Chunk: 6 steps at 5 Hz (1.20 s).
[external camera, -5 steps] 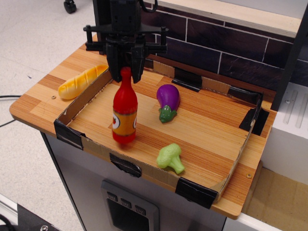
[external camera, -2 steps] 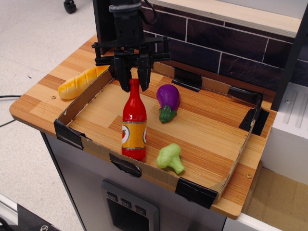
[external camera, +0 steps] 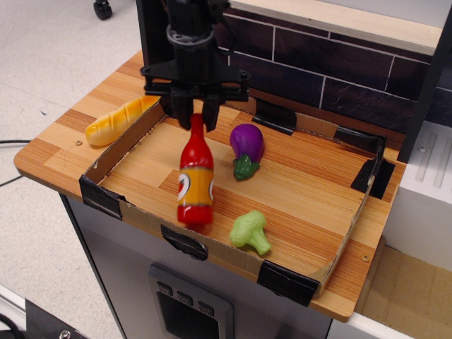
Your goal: Topple hot sauce bottle
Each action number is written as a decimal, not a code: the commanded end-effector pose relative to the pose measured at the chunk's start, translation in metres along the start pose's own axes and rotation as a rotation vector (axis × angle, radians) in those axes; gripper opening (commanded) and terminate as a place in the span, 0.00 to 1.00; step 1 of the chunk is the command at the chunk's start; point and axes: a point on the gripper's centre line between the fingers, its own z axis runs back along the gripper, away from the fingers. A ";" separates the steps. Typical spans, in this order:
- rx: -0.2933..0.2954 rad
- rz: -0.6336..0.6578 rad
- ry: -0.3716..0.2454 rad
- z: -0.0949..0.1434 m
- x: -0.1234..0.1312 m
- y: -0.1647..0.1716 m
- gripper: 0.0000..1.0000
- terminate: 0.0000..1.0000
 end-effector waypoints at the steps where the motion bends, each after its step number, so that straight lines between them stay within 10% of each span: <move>1: 0.066 -0.024 -0.103 -0.034 0.016 0.000 0.00 0.00; 2: 0.007 0.003 -0.083 -0.038 0.017 0.007 0.00 0.00; 3: -0.026 0.074 -0.036 -0.031 0.019 0.015 1.00 0.00; 6: 0.043 0.130 -0.061 0.010 0.028 0.018 1.00 0.00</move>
